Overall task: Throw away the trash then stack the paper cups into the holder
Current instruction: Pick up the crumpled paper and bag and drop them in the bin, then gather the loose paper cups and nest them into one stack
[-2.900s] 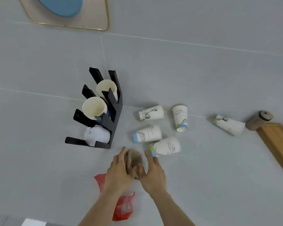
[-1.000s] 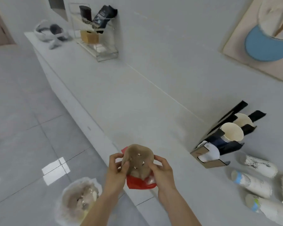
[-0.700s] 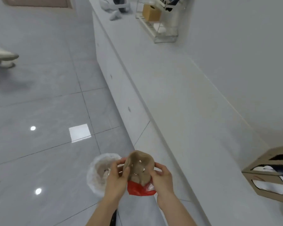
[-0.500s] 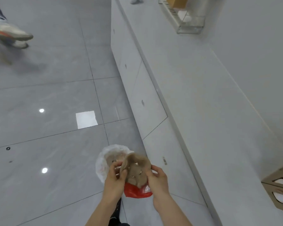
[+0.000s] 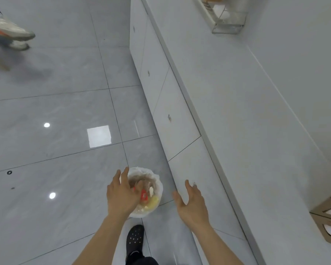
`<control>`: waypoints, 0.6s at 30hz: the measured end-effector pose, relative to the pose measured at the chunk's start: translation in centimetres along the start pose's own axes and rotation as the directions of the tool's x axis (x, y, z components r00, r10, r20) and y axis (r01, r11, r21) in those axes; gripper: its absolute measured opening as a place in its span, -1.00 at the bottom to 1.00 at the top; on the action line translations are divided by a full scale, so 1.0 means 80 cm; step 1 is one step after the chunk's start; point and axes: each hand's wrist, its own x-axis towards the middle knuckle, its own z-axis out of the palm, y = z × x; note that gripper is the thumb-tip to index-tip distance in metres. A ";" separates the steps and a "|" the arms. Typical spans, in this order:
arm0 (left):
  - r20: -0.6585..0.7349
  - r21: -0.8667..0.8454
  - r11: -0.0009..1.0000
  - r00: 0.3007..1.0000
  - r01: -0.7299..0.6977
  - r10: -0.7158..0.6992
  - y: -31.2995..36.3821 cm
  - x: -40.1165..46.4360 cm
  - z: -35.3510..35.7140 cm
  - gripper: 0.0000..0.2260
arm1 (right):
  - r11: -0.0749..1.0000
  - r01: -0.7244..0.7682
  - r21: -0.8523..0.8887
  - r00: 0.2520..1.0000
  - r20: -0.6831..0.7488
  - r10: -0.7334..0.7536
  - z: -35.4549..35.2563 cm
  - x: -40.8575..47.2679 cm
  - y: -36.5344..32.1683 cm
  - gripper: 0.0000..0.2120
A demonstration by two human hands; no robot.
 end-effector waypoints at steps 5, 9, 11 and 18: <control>-0.093 0.183 0.942 0.949 -0.282 0.302 0.053 0.011 -0.007 -0.28 | 0.910 0.140 -0.392 0.960 -0.171 -0.221 -0.046 -0.002 0.003 -0.11; -0.140 0.302 0.830 0.839 -0.470 0.526 0.116 0.008 -0.008 -0.27 | 0.826 0.134 -0.548 0.874 -0.328 -0.359 -0.092 -0.002 0.013 -0.18; -0.116 0.330 0.779 0.796 -0.533 0.594 0.151 0.004 -0.006 -0.26 | 0.817 0.103 -0.568 0.855 -0.369 -0.364 -0.120 -0.005 0.022 -0.22; -0.057 0.370 0.561 0.584 -0.741 0.810 0.280 -0.026 0.023 -0.24 | 0.852 -0.051 -0.521 0.748 -0.586 -0.313 -0.216 -0.035 0.079 -0.23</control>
